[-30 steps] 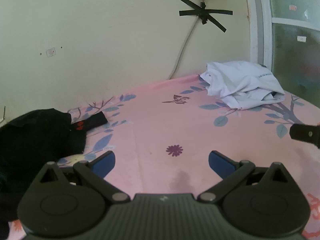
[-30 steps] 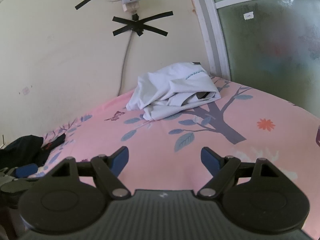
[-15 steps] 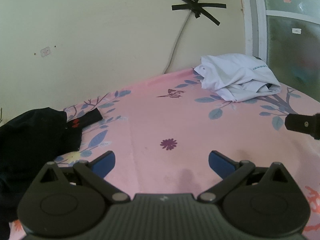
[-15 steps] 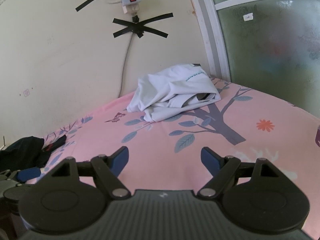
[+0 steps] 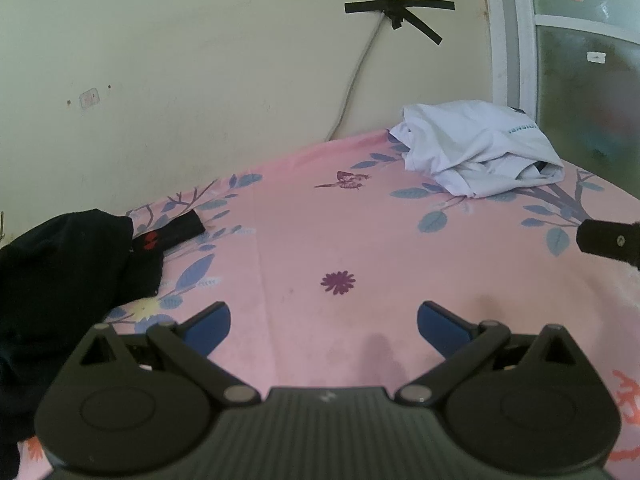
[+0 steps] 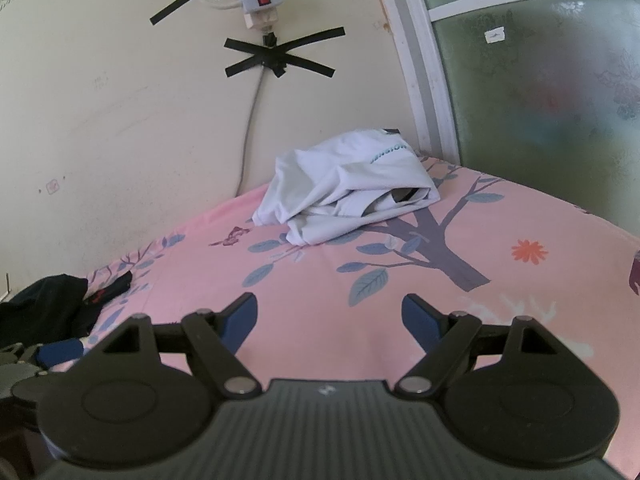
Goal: Fold small clothes
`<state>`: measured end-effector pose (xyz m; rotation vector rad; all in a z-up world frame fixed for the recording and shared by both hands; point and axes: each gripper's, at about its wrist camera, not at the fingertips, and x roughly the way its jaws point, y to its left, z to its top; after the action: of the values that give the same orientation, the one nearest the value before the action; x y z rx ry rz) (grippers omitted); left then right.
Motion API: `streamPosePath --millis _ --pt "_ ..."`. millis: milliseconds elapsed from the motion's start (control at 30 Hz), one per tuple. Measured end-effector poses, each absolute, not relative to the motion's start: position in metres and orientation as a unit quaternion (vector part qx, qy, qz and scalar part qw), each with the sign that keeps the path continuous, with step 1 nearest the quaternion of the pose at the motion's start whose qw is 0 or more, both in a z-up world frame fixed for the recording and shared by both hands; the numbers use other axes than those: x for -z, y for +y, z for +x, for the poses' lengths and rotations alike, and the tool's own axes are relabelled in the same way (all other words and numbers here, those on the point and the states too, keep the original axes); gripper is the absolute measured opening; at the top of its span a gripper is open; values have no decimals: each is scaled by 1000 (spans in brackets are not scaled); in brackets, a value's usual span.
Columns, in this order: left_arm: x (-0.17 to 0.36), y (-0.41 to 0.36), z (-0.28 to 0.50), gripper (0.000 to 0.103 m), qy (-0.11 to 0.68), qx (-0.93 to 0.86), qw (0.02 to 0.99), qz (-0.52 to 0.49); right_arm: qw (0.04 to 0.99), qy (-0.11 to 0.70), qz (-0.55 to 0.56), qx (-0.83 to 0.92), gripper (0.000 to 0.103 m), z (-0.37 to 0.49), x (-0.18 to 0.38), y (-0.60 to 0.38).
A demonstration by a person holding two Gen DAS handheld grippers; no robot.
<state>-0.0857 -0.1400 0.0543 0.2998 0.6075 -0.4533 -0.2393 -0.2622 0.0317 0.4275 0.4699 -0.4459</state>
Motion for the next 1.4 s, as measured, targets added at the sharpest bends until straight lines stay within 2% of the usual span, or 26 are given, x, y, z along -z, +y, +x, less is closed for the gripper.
streamPosePath --millis 1400 --pt "-50 -143 -84 103 313 222 911 150 925 230 210 220 78 -239 -30 -263"
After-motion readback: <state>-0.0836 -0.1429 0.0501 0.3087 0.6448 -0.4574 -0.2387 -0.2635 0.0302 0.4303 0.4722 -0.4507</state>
